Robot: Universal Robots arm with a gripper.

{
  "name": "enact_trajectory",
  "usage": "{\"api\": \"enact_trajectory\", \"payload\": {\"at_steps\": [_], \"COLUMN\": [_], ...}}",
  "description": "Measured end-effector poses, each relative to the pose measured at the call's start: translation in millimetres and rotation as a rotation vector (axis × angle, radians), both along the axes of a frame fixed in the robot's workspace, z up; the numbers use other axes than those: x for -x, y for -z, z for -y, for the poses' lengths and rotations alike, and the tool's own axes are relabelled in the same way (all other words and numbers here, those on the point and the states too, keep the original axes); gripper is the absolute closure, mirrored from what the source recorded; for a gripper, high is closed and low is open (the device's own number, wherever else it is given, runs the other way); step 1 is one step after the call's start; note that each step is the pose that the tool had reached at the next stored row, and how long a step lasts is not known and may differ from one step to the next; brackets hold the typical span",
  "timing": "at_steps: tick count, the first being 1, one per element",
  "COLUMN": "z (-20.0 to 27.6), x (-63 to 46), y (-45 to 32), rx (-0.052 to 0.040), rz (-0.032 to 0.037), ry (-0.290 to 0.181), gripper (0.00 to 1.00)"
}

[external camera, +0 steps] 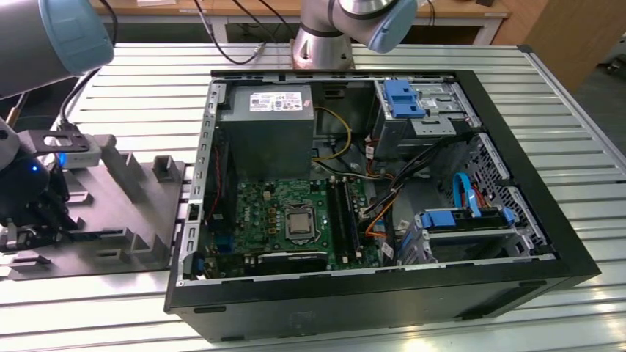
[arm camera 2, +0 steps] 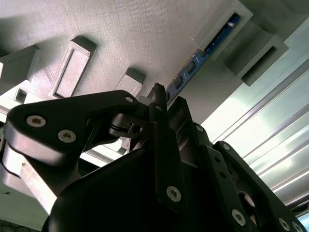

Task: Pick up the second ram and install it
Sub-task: 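Pick up the second ram and move it above second insertion slot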

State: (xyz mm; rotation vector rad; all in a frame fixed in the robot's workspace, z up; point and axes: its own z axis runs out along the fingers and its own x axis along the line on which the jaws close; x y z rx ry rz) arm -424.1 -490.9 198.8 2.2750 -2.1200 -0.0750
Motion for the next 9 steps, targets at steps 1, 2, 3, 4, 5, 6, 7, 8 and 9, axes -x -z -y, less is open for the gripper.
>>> {"api": "enact_trajectory", "payload": {"at_steps": [1, 2, 3, 4, 5, 6, 7, 8, 9], "z": [0.0, 0.0, 0.0, 0.0, 0.0, 0.0, 0.0, 0.0, 0.0], "x": [-0.3, -0.9, -1.4, -1.5, -1.5, -1.5, -1.5, -1.5, -1.5], "y": [0.2, 0.1, 0.2, 0.2, 0.2, 0.2, 0.1, 0.1, 0.1], "rx": [-0.0002, -0.0001, -0.0002, -0.0002, -0.0002, -0.0001, 0.0000, 0.0000, 0.0000], "rz": [0.0003, 0.0002, 0.0003, 0.0002, 0.0002, 0.0001, 0.0000, 0.0000, 0.0000], "ry": [0.001, 0.003, 0.004, 0.004, 0.004, 0.004, 0.004, 0.004, 0.004], "gripper": [0.73, 0.73, 0.73, 0.73, 0.73, 0.73, 0.73, 0.73, 0.73]}}
